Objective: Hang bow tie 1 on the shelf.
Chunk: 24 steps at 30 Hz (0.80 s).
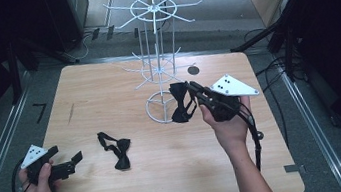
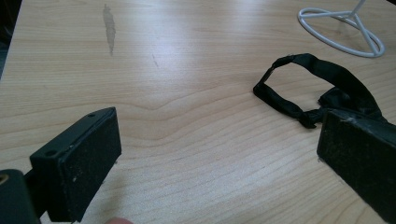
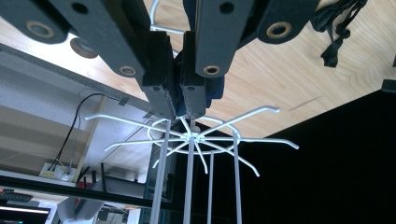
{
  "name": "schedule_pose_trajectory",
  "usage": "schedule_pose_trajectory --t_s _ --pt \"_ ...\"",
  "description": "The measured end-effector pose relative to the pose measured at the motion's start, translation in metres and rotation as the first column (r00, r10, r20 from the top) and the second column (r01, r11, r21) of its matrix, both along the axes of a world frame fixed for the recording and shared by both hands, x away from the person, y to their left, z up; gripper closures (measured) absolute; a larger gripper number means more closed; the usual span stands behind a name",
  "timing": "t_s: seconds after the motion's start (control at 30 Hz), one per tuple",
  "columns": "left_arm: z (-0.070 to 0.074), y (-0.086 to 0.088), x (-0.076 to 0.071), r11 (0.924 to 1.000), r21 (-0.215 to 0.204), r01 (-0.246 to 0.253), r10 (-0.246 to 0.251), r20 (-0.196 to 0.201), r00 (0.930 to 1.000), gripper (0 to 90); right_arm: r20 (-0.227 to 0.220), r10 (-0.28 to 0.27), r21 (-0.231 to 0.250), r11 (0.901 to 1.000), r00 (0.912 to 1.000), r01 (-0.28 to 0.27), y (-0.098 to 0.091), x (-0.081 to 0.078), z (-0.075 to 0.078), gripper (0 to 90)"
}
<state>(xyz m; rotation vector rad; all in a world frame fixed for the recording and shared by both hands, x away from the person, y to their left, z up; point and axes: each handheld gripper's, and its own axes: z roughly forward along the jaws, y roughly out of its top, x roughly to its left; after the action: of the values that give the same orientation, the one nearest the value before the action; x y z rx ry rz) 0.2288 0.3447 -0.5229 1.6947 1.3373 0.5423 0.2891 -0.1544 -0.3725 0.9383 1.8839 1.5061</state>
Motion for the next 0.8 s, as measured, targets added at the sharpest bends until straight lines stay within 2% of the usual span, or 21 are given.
schedule_pose_trajectory --t_s 0.4,0.8 --pt "0.0 0.0 0.0 1.0 0.001 0.0 0.0 -0.002 1.0 0.2 -0.026 -0.047 -0.004 0.9989 0.9986 0.047 -0.018 0.005 -0.008 86.5" --pt "0.0 0.0 0.0 1.0 -0.004 0.0 0.0 -0.003 1.0 0.2 -0.051 -0.102 -0.005 0.9948 0.9935 0.102 -0.02 0.015 -0.009 86.5"
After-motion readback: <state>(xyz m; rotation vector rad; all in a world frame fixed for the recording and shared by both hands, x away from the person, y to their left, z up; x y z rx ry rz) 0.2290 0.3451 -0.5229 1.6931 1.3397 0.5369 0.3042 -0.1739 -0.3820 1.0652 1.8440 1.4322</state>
